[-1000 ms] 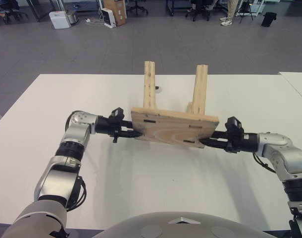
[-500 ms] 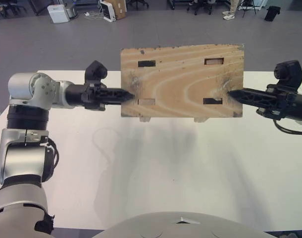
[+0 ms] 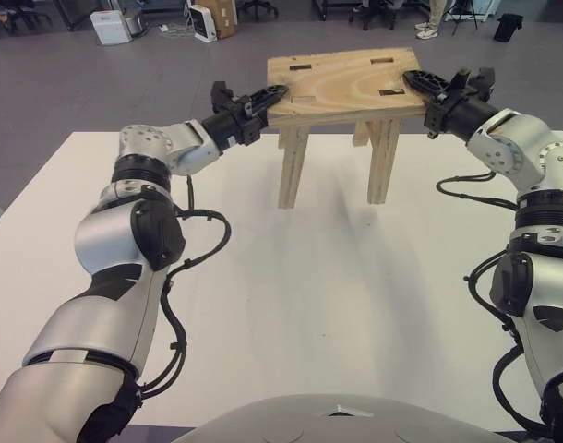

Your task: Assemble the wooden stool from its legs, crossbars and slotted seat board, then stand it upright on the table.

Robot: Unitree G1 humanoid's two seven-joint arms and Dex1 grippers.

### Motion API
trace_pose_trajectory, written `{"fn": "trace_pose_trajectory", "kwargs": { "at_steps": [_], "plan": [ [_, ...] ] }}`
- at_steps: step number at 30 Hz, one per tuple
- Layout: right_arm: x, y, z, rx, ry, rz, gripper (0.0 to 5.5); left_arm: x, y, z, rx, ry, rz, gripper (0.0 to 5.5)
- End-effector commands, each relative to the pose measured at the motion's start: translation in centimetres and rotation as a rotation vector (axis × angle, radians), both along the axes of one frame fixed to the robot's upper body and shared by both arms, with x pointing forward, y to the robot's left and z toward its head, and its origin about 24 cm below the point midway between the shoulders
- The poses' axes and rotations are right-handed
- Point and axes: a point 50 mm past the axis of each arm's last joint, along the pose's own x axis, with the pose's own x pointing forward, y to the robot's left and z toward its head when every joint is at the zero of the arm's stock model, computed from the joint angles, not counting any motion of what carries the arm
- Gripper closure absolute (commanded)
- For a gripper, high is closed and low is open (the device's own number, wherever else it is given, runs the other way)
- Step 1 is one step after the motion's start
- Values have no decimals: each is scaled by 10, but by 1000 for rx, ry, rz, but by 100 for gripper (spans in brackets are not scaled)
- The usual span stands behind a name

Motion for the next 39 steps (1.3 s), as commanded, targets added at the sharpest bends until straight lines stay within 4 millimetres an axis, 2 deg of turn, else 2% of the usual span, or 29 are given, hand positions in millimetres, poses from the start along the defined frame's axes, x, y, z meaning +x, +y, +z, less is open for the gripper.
{"fn": "trace_pose_trajectory", "kwargs": {
  "at_steps": [1, 3, 5, 6, 7, 10, 12, 14, 17, 19, 20, 22, 25, 26, 28, 29, 30, 32, 34, 36, 39],
  "plan": [
    [-8, 20, -80, -213, 401, -8, 389, 23, -8, 22, 121, -68, 284, 412],
    [-15, 23, -97, -220, 430, 13, 389, 25, -3, -1, 208, 20, 362, 412],
    [-19, 26, -99, -242, 401, 29, 389, 21, -5, -16, 268, 30, 325, 412],
    [-19, 26, -96, -249, 379, 33, 352, 19, -5, -20, 256, 44, 318, 412],
    [-19, 27, -93, -251, 360, 35, 333, 18, -4, -22, 250, 46, 309, 370],
    [-15, 19, -85, -262, 326, -1, 267, 16, -3, -23, 245, 66, 287, 309],
    [-10, 9, -72, -263, 290, -39, 219, 17, 4, -18, 268, 50, 312, 267],
    [-5, -8, -50, -278, 226, -90, 195, 21, 16, 2, 273, -21, 360, 228],
    [-7, -38, -19, -300, 124, -159, 195, 21, 31, 56, 257, -257, 385, 228],
    [-11, -50, -1, -217, 43, -164, 195, 10, 43, 92, 205, -441, 357, 228],
    [-14, -54, 9, -139, -8, -162, 195, 1, 52, 103, 172, -514, 330, 228],
    [-25, -58, 23, -52, -126, -127, 195, -9, 73, 108, 125, -563, 337, 228],
    [-45, -71, 35, -25, -297, -112, 195, -18, 98, 78, 187, -565, 395, 228],
    [-51, -78, 25, -112, -284, -145, 195, -19, 109, 59, 268, -558, 448, 228],
    [-64, -97, -21, -388, -132, -262, 195, -26, 130, 8, 547, -533, 551, 228],
    [-75, -107, -54, -537, -26, -324, 195, -33, 132, -20, 637, -502, 583, 228],
    [-86, -112, -77, -638, 42, -359, 195, -41, 131, -41, 689, -479, 597, 228],
    [-104, -102, -109, -736, 88, -366, 195, -54, 117, -74, 790, -442, 615, 228],
    [-112, -84, -126, -821, 85, -359, 195, -62, 108, -98, 856, -387, 622, 228],
    [-114, -74, -137, -855, 95, -394, 195, -67, 102, -115, 899, -369, 590, 228],
    [-119, -59, -155, -814, 121, -437, 195, -75, 100, -130, 1060, -343, 630, 228]
  ]
}}
